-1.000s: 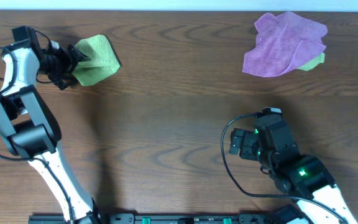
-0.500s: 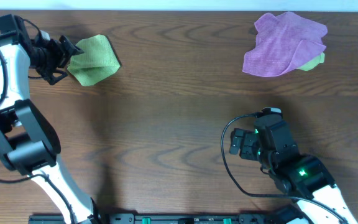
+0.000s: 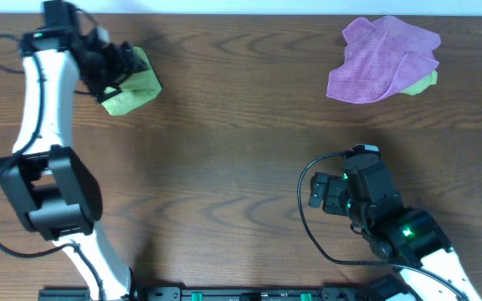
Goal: Fold the cloth
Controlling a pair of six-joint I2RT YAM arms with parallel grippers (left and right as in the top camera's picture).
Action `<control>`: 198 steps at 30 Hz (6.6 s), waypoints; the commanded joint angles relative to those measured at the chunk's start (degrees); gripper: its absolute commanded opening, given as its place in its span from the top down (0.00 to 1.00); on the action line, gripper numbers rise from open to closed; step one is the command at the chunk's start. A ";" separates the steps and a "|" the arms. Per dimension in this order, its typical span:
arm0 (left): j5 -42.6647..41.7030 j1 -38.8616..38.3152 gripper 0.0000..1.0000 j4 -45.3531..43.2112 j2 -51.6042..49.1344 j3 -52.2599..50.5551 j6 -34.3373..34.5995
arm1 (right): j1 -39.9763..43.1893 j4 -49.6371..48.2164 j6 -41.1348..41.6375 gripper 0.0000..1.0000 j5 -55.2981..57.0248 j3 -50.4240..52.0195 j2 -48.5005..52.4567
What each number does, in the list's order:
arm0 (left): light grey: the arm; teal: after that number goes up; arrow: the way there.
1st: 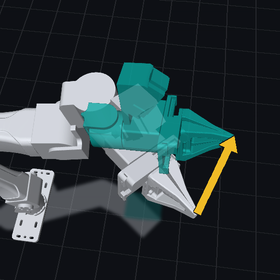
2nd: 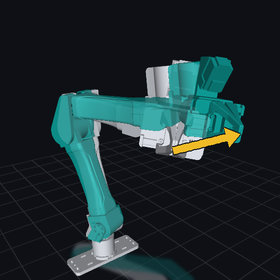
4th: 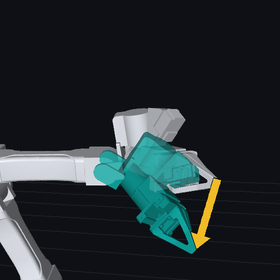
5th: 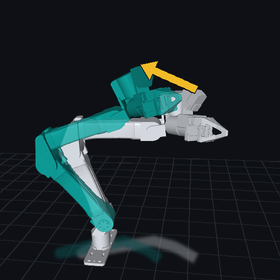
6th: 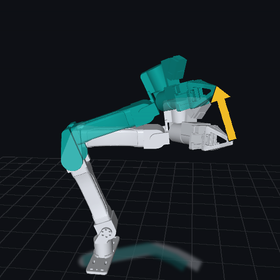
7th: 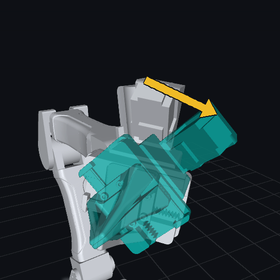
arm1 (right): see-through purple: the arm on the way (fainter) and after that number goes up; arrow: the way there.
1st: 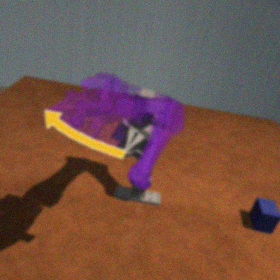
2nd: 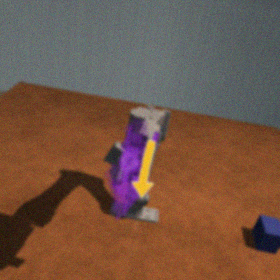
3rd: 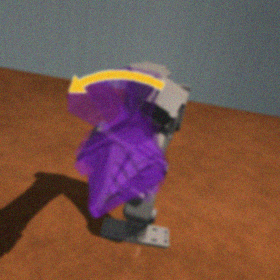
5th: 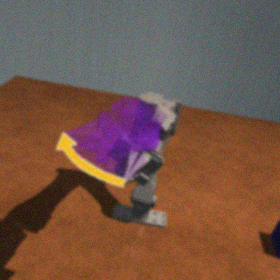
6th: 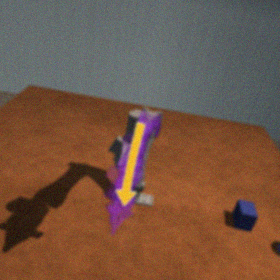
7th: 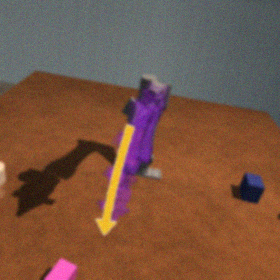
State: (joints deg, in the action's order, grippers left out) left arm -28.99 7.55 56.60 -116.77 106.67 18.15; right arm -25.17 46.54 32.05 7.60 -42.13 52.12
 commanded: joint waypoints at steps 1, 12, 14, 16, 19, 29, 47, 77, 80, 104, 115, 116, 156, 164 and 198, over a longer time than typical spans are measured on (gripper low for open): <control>4.13 -3.72 0.12 0.13 1.55 1.22 0.07 | 0.57 0.00 0.70 0.01 1.20 0.26 -0.02; 12.48 -9.79 0.12 1.20 4.66 1.22 2.93 | 0.57 0.00 0.70 0.01 1.20 0.26 -0.02; 12.50 -11.19 0.12 1.29 6.08 1.22 3.39 | 0.57 -0.02 0.70 0.01 1.20 0.26 -0.02; 13.14 -13.16 0.05 1.03 7.82 1.22 4.98 | 0.57 -0.02 0.70 0.01 1.20 0.26 -0.02; 13.35 -14.82 0.04 1.01 9.73 1.22 6.54 | 0.57 0.00 0.70 0.01 1.20 0.26 -0.02; 15.93 -14.67 0.05 5.35 13.40 1.22 6.19 | 0.57 -0.02 0.70 0.01 1.20 0.26 -0.02; 27.71 -14.16 0.05 4.59 27.41 -2.67 -10.29 | 0.57 -0.02 0.70 0.01 1.20 0.26 -0.02; 27.43 -9.94 0.05 -22.56 106.29 -86.01 -20.94 | 0.57 -0.02 0.70 0.01 1.20 0.26 -0.02; 27.43 -9.18 0.05 -22.21 110.71 -89.81 -20.96 | 0.57 -0.02 0.70 0.01 1.20 0.26 -0.02; 27.93 -8.96 0.05 -16.44 116.56 -97.57 -25.46 | 0.57 -0.02 0.70 0.01 1.20 0.26 -0.02; 27.93 -8.96 0.05 -16.44 116.56 -97.57 -25.46 | 0.57 -0.02 0.70 0.01 1.20 0.26 -0.02; 27.93 -8.96 0.04 -16.44 116.56 -97.57 -25.46 | 0.57 0.00 0.70 0.01 1.20 0.26 -0.02; 27.93 -8.96 0.05 -16.44 116.56 -97.57 -25.46 | 24.76 -12.22 -24.02 0.01 -1.90 32.17 -44.87; 27.93 -8.96 0.04 -16.44 116.56 -97.57 -25.46 | 24.76 -8.20 -26.53 0.01 -1.97 33.07 -48.41; 27.93 -8.96 0.05 -16.44 116.56 -97.57 -25.46 | 24.76 -4.37 -33.42 0.01 -2.05 32.85 -51.82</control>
State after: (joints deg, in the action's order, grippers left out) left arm -1.28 -1.61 39.40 -0.62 9.67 -6.31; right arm -0.97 42.02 -0.69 5.96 -9.67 0.95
